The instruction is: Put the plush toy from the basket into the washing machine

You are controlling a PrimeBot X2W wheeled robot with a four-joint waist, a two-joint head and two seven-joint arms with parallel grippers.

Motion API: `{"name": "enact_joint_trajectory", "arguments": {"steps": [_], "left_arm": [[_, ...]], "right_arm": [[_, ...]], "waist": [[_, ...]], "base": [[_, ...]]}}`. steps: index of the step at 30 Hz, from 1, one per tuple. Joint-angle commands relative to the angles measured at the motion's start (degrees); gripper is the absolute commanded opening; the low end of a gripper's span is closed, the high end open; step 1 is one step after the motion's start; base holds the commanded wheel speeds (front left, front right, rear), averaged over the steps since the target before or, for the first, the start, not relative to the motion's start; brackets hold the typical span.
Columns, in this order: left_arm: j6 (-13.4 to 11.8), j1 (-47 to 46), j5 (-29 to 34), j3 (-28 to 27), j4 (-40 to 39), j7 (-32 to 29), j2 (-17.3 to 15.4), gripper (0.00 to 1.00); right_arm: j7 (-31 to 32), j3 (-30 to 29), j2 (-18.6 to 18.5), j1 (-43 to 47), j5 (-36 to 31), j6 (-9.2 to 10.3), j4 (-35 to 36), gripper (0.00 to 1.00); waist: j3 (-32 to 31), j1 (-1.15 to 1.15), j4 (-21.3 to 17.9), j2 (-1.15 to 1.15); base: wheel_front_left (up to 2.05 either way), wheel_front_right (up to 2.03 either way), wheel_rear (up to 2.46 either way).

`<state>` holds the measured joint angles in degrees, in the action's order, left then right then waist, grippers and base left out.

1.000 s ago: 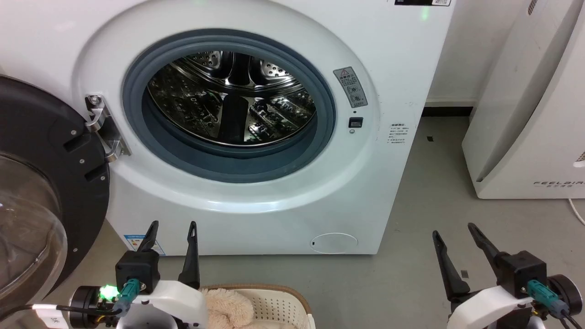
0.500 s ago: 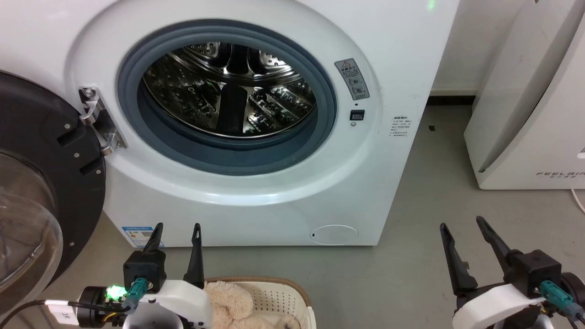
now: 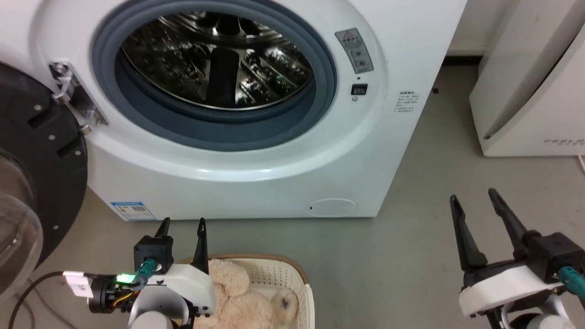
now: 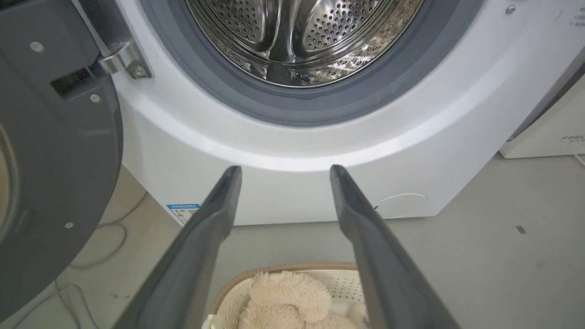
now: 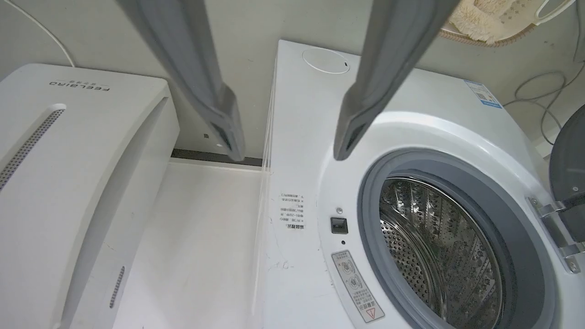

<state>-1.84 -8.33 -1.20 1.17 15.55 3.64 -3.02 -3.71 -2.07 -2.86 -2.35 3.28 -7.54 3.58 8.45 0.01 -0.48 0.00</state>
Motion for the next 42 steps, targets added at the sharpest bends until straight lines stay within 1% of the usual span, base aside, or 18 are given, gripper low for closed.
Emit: {"name": "enact_joint_trajectory", "arguments": {"steps": [1, 7, 12, 22, 33, 42], "left_arm": [[-0.1, -1.3, -0.2, 0.1, 1.1, 0.6, -0.3, 1.00], [0.2, -4.7, -0.7, 0.4, 7.2, 1.2, -0.5, 1.00], [0.5, -7.2, -1.1, 0.8, 11.4, 0.2, -0.7, 1.00], [0.9, -10.9, -2.1, 1.6, 17.7, -3.7, -0.8, 1.00], [2.8, -15.9, -3.4, 3.0, 24.2, -8.9, -0.5, 1.00], [3.8, -19.8, -4.0, 4.6, 29.5, -12.5, -0.5, 1.00]], "right_arm": [[-0.6, -0.2, 0.0, -1.4, 0.4, 0.02, 0.6, 1.00], [-1.3, -0.6, 0.0, -3.0, 0.9, 0.02, 1.9, 1.00], [-1.9, -1.1, 0.0, -4.2, 1.1, 0.02, 3.0, 1.00], [-3.1, -1.9, 0.0, -6.7, 1.2, 0.02, 5.4, 1.00], [-4.4, -2.5, 0.0, -9.6, 1.3, 0.03, 8.6, 1.00], [-5.4, -3.2, 0.0, -11.6, 1.7, 0.03, 10.7, 1.00]], "waist": [[1.1, -0.01, -0.2, 0.00], [4.6, -0.01, -0.5, 0.00], [7.7, -0.01, -0.7, 0.00], [14.2, -0.01, -0.8, 0.00], [22.2, -0.01, -0.7, 0.00], [27.7, -0.01, -0.7, 0.00]], "base": [[0.00, 0.00, 0.00], [0.00, 0.00, 0.00], [0.00, 0.00, 0.00], [0.00, 0.00, 0.00], [0.00, 0.00, 0.00], [0.00, 0.00, 0.00]]}}
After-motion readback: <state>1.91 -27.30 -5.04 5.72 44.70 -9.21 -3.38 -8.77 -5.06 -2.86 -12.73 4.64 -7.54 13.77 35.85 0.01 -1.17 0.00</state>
